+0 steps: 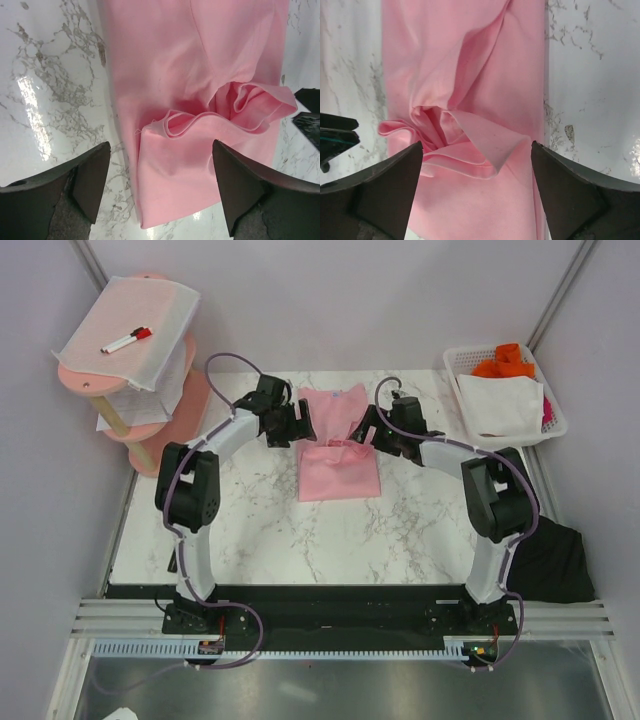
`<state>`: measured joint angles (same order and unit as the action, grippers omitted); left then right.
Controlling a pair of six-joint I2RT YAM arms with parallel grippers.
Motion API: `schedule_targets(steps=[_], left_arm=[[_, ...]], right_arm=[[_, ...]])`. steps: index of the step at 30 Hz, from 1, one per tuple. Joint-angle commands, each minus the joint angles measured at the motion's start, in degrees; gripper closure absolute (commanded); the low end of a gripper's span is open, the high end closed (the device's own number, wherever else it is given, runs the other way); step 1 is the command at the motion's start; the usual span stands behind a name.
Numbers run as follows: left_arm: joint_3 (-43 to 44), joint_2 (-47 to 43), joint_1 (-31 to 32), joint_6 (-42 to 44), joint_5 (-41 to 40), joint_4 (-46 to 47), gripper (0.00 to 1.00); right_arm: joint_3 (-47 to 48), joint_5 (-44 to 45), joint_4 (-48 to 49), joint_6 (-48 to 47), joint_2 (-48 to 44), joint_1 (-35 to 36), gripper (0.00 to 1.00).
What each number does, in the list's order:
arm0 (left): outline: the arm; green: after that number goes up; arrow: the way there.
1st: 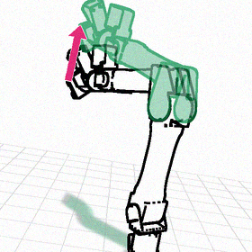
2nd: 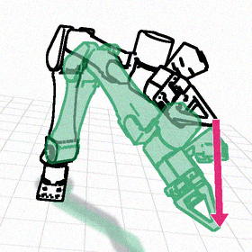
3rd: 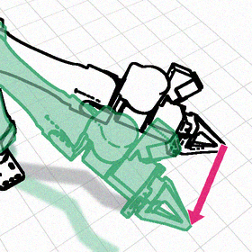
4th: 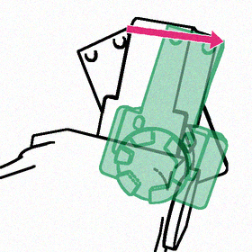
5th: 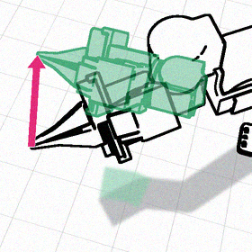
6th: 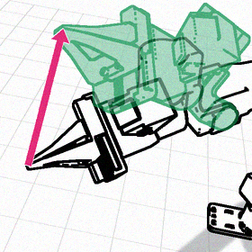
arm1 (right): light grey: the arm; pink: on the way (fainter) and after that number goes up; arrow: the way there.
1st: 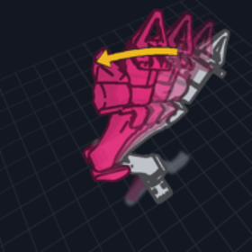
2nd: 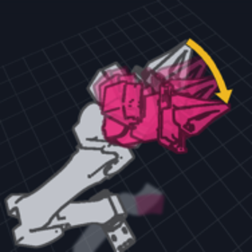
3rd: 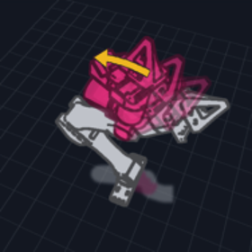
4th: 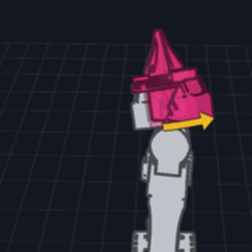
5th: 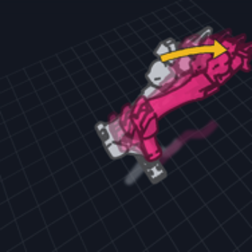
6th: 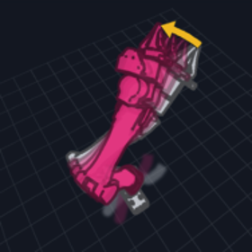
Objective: Fold and stack the t-shirts
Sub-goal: Fold the folded rectangular tshirt in 1/3 of the way
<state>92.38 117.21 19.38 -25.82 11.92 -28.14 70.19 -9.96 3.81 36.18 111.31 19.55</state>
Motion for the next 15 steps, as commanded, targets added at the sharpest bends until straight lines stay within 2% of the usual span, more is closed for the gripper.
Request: schedule_targets(steps=[1,3,5,9,10,11,12,13,14,15], left_arm=[[-3.67,-7.5,0.14,2.71,-1.11,-0.95,0.11],[-6.49,-9.53,0.31,2.53,-0.41,0.27,0.11],[-11.59,-12.25,0.49,1.83,0.46,1.33,0.11],[-20.64,-15.78,0.66,-0.01,2.48,6.23,0.17],[-24.05,-16.48,0.66,-0.71,2.93,7.21,0.19],[-25.83,-17.09,0.84,-1.07,4.41,8.35,0.21],[-27.32,-18.14,0.75,-1.42,5.12,9.58,0.29],[-30.04,-18.68,0.84,-2.38,5.65,11.95,0.32],[-31.46,-19.12,1.01,-2.82,7.22,13.53,0.39],[-32.6,-19.73,1.19,-3.7,7.59,14.68,0.53]], right_arm=[[-1.99,-2.17,6.83,-1.9,-8.56,-0.13,0.02],[-2.6,-3.57,5.07,-2.17,-9.7,-0.13,0.04],[-4.79,-3.84,2.78,-2.08,-10.23,-0.04,0.11],[-10.59,-5.15,1.37,-2.26,-11.37,-0.04,0.18],[-13.21,-6.73,3.11,-2.08,-11.55,-0.04,0.29],[-14.28,-7.87,4.0,-1.91,-11.55,-0.04,0.43],[-15.08,-8.76,4.79,-1.12,-11.29,-0.13,0.61],[-16.04,-11.11,6.63,-0.85,-10.94,-0.04,0.95],[-16.14,-12.18,7.51,-0.68,-9.8,-0.04,1.0],[-16.05,-12.98,7.87,-0.07,-9.18,-0.04,1.0]])
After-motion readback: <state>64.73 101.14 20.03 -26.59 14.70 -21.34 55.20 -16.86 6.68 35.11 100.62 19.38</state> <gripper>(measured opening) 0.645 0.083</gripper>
